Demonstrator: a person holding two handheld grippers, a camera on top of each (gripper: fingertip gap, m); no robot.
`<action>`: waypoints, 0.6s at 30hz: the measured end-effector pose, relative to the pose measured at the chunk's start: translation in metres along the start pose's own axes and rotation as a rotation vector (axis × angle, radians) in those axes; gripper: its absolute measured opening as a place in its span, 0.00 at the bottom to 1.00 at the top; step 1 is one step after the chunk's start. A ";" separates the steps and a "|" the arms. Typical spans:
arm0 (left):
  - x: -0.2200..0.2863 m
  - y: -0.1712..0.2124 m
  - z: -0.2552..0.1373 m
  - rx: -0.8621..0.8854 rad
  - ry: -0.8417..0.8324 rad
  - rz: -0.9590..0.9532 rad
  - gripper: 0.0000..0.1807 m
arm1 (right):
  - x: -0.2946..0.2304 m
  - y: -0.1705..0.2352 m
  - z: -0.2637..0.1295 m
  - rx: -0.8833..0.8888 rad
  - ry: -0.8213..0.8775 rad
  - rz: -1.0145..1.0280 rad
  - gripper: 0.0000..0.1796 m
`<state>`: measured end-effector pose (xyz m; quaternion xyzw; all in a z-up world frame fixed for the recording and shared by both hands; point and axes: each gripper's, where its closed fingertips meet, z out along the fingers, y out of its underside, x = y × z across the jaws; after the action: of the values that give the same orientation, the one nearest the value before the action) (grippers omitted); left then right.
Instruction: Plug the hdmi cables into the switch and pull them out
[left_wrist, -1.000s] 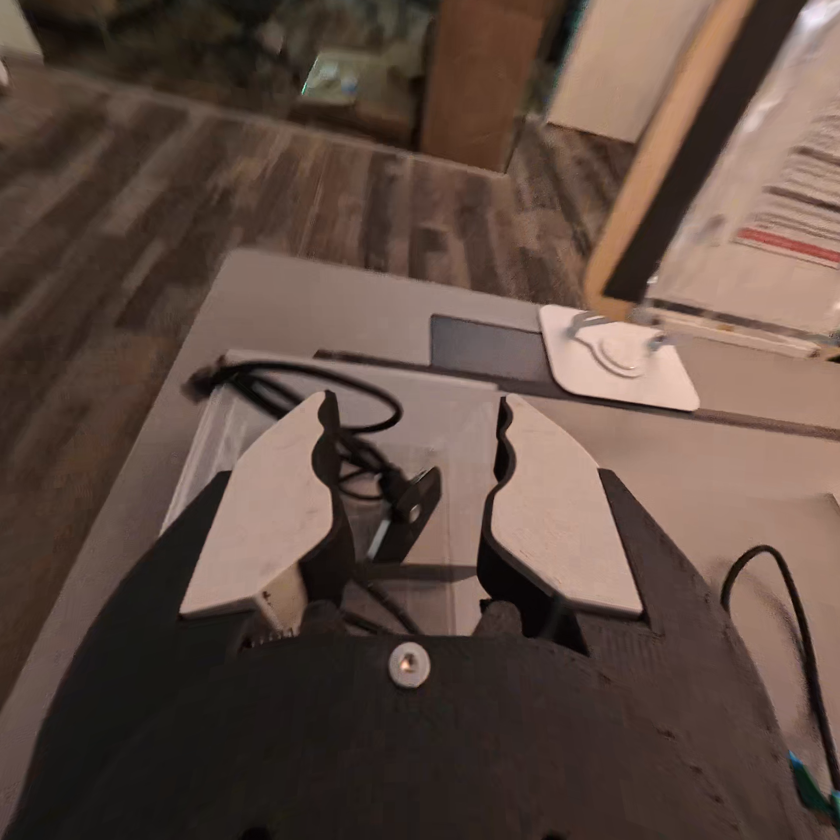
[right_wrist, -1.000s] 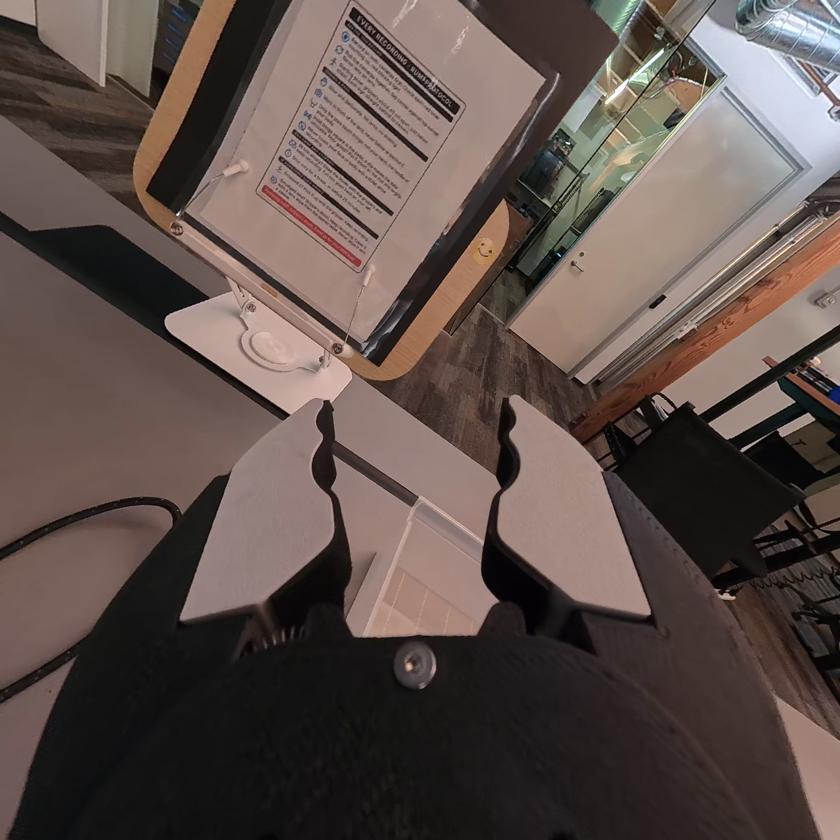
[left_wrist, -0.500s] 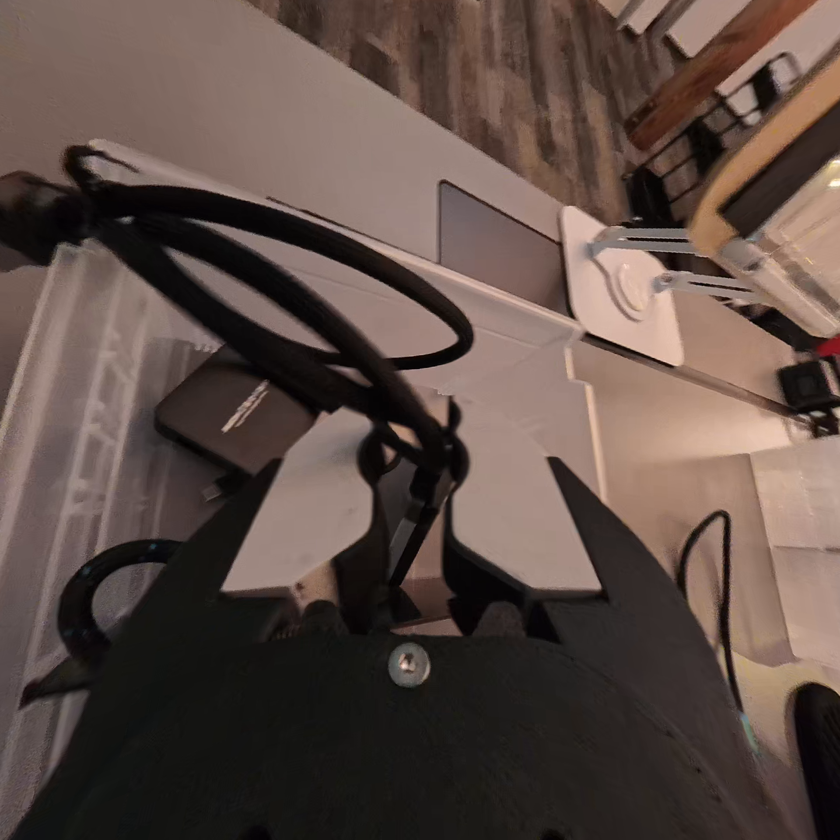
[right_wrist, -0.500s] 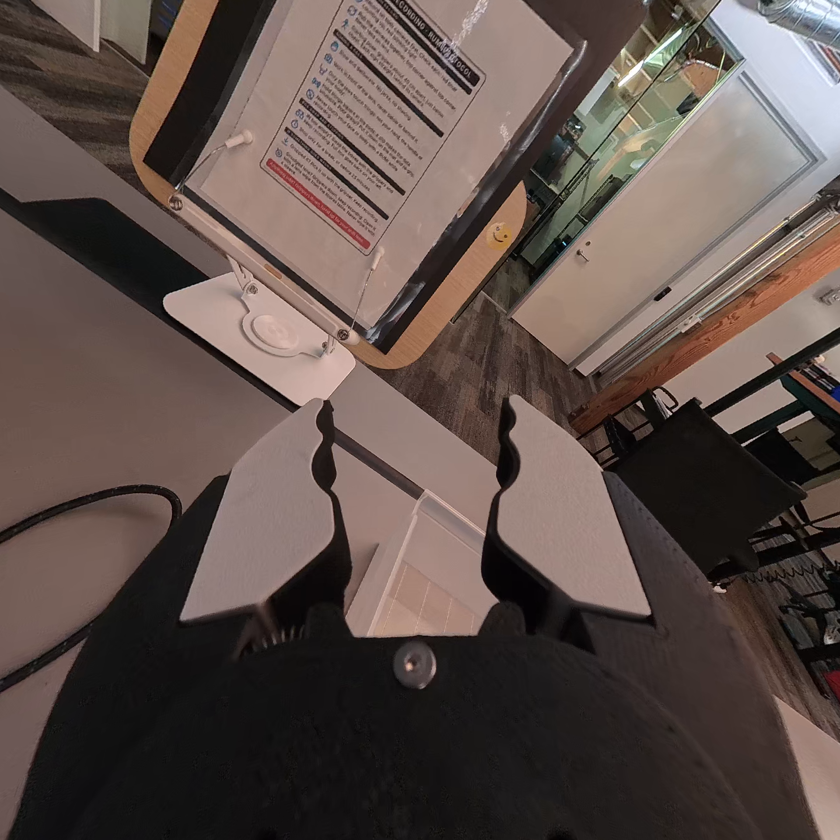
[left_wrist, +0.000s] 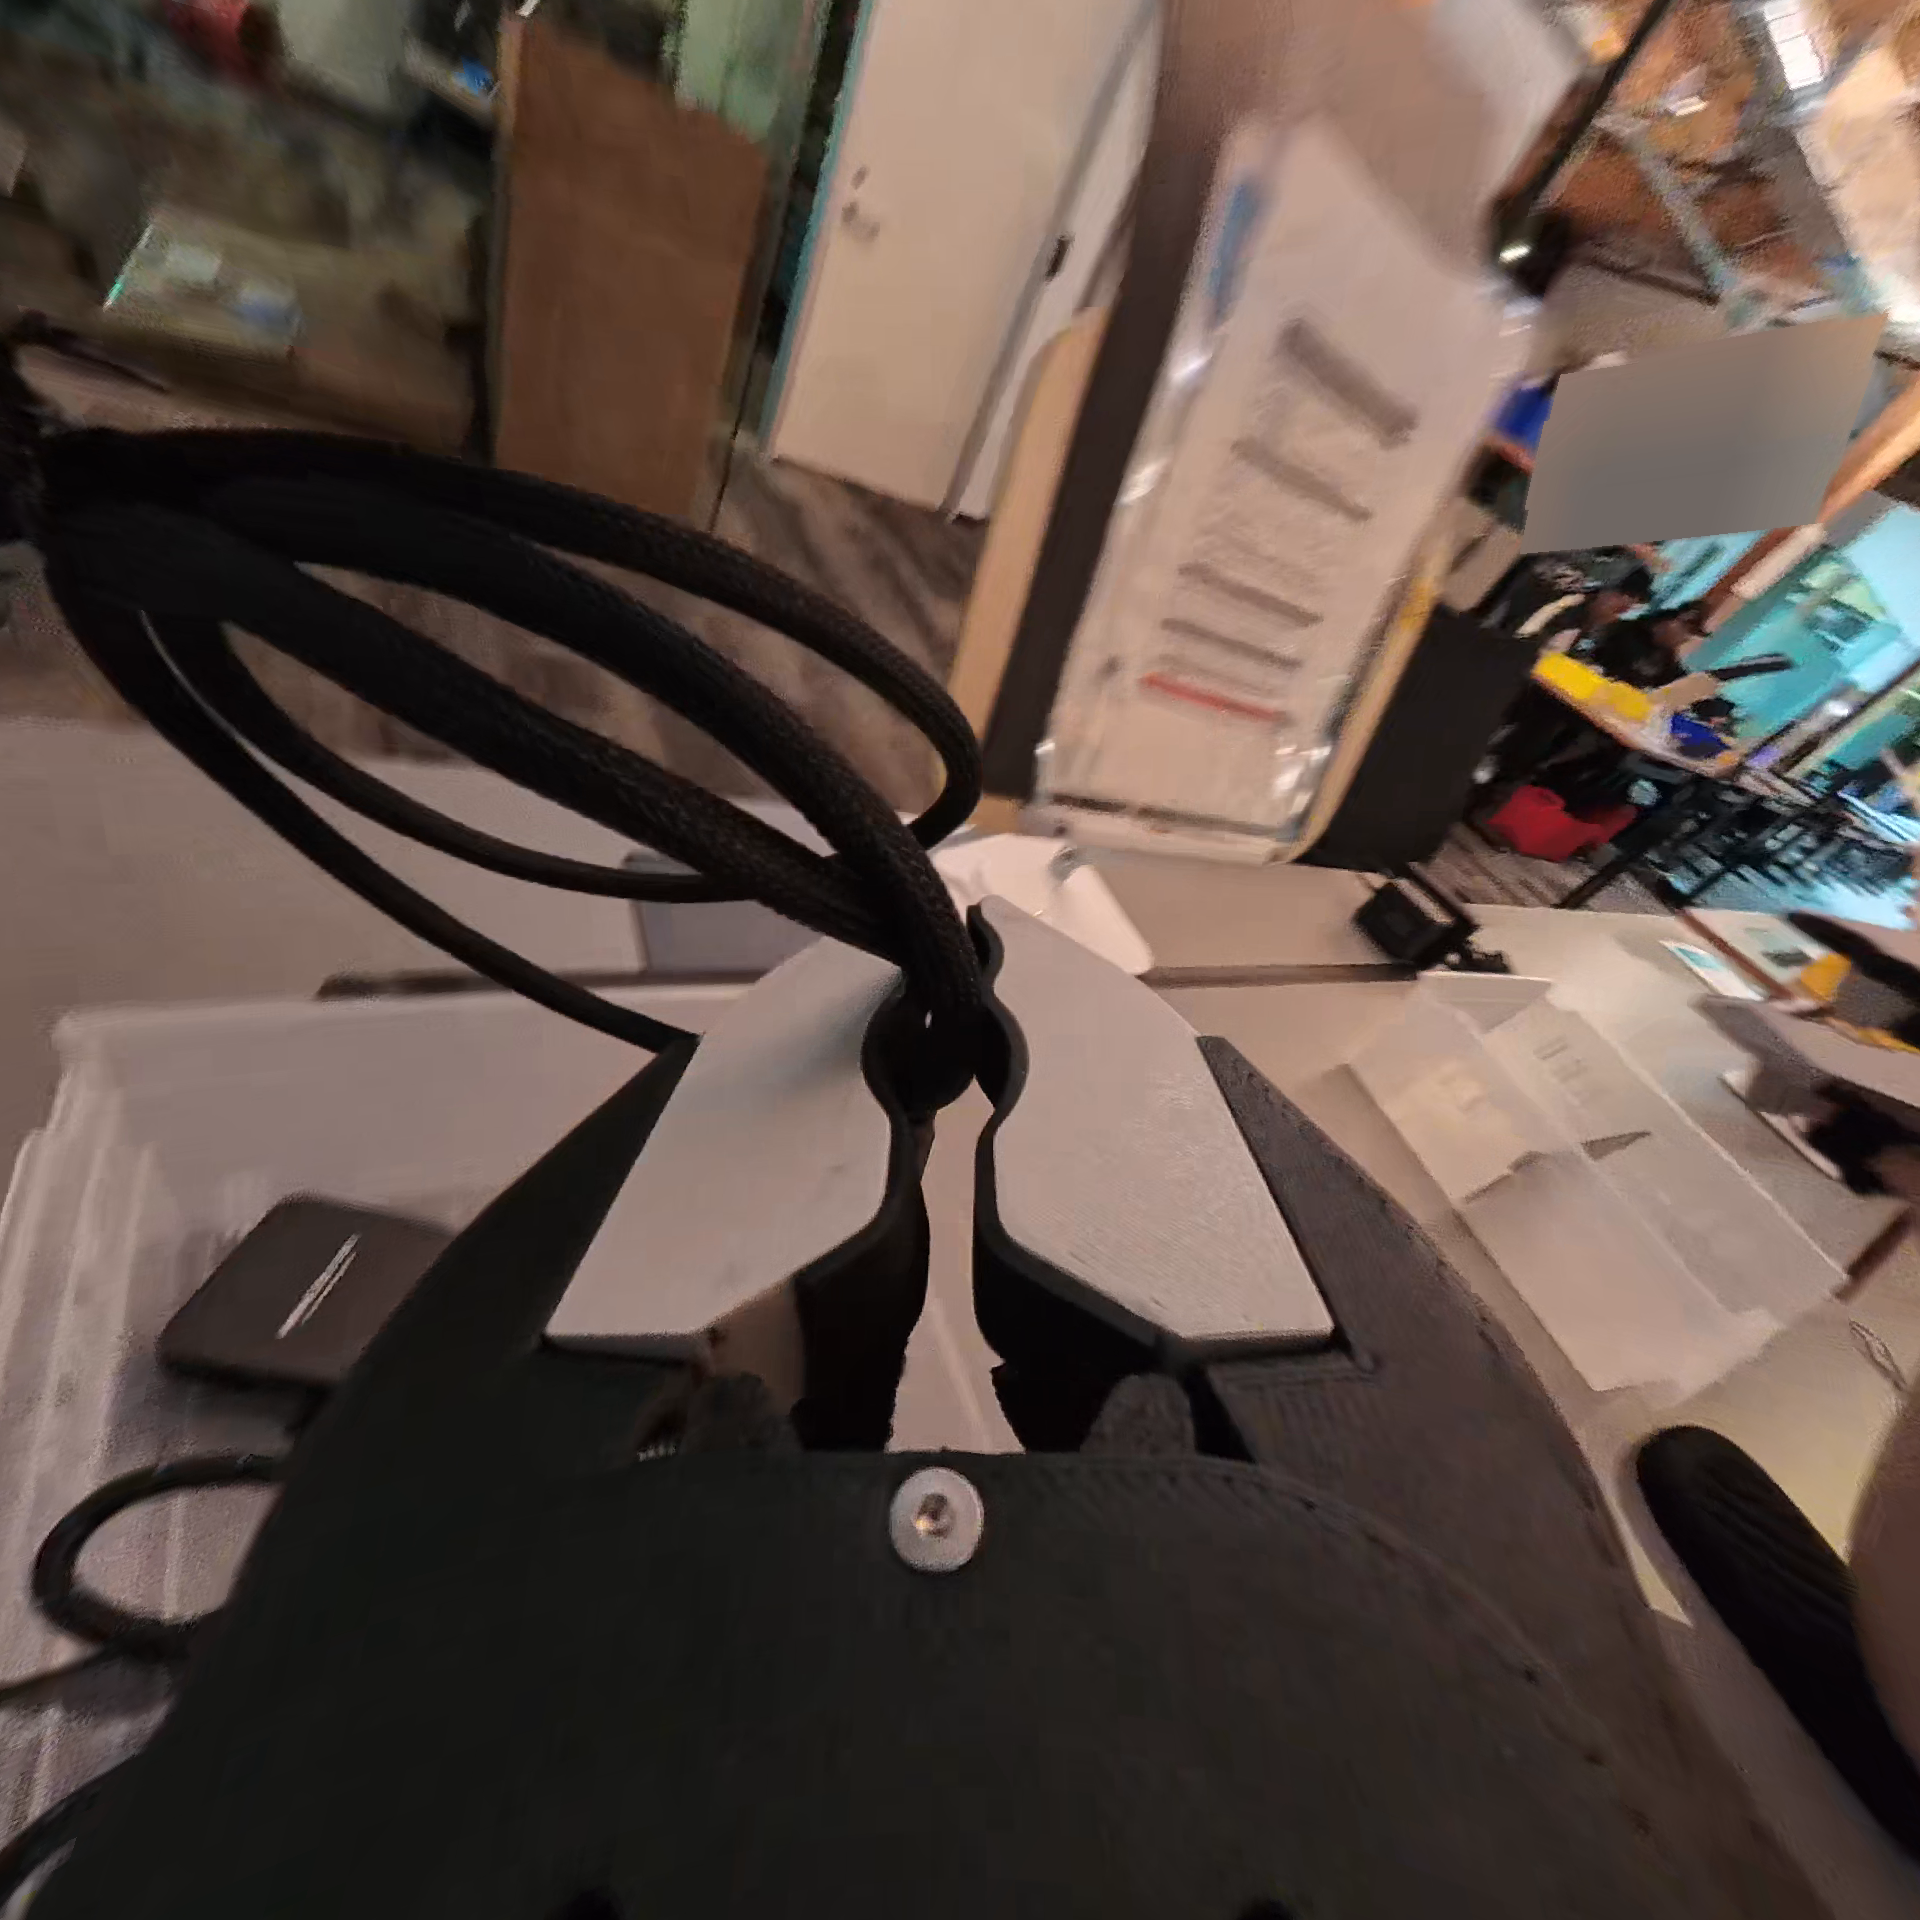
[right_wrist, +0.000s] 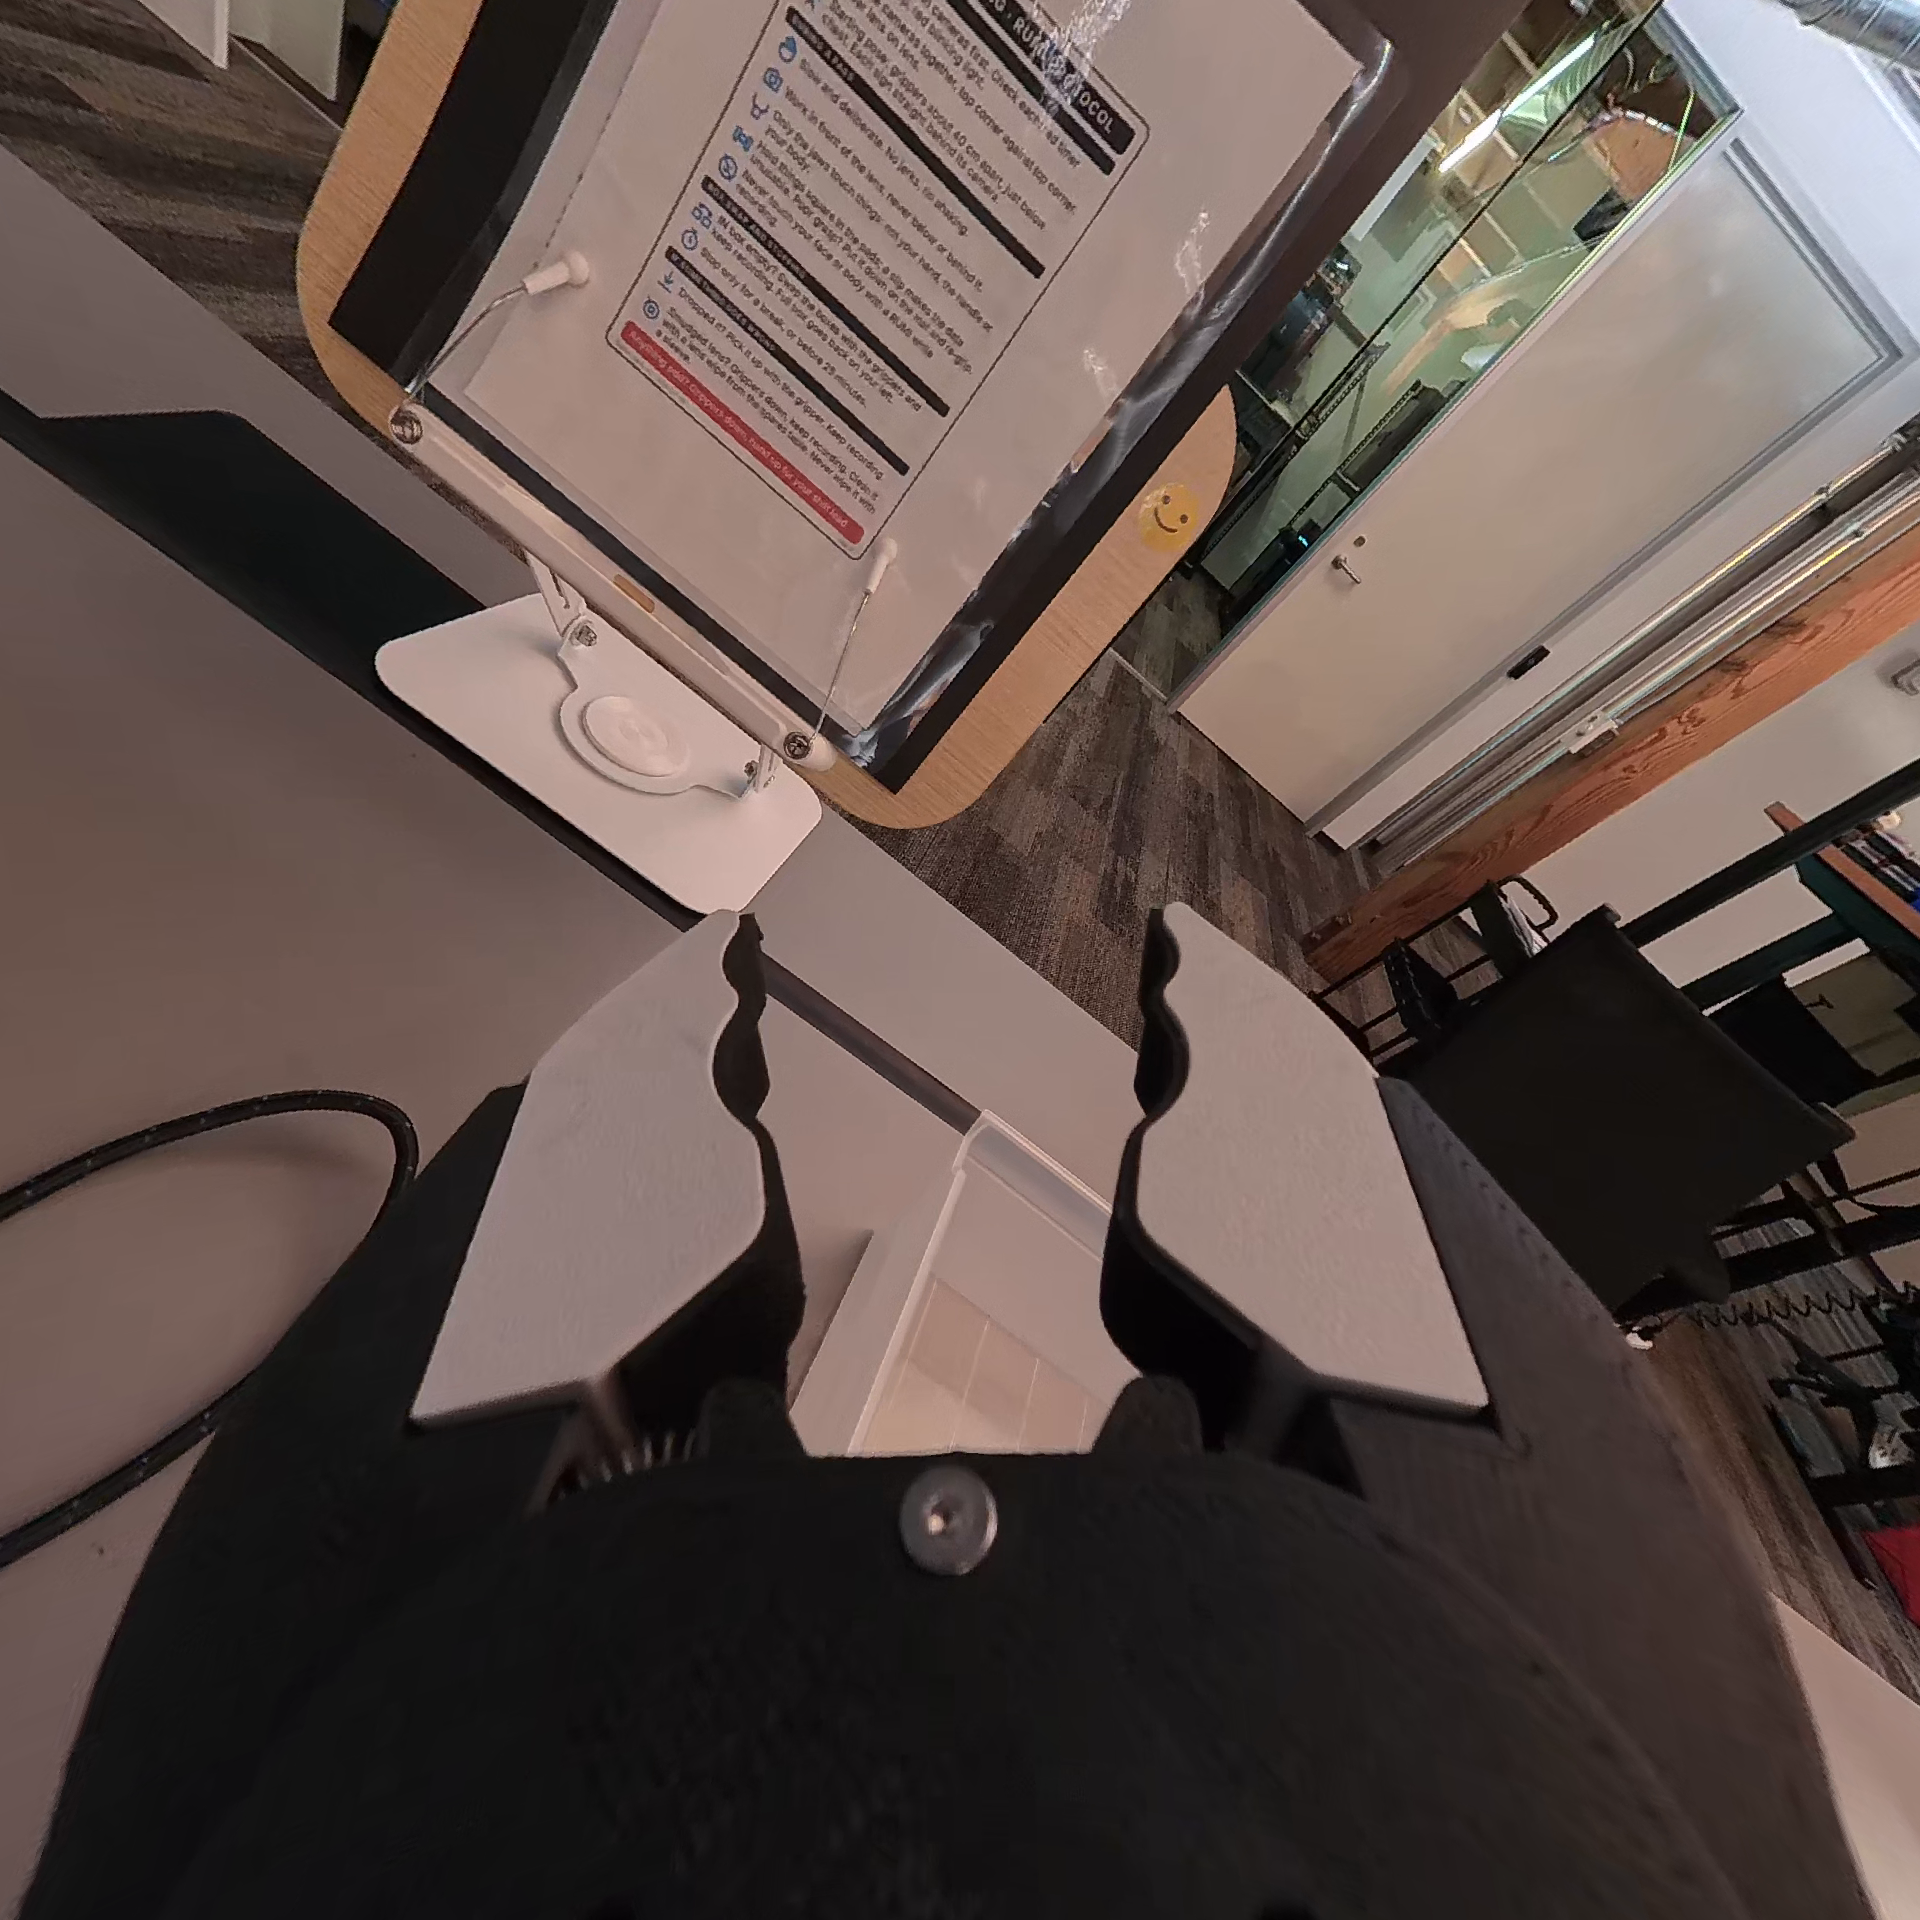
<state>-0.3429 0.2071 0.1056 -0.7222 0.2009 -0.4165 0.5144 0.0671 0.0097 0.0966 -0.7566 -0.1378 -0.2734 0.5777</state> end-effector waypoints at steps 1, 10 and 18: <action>0.022 -0.007 -0.004 0.022 0.052 0.035 0.02 | -0.001 0.000 0.001 -0.002 -0.001 -0.002 0.39; 0.194 0.048 0.043 -0.216 0.585 0.042 0.02 | -0.089 -0.016 0.000 0.180 -0.380 -0.184 0.39; 0.211 0.133 0.103 -0.488 0.610 0.018 0.02 | -0.191 -0.015 -0.008 0.196 -0.964 0.184 0.39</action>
<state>-0.1201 0.0629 0.0546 -0.6645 0.4442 -0.5475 0.2478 -0.0980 0.0272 0.0005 -0.7482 -0.3468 0.1739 0.5383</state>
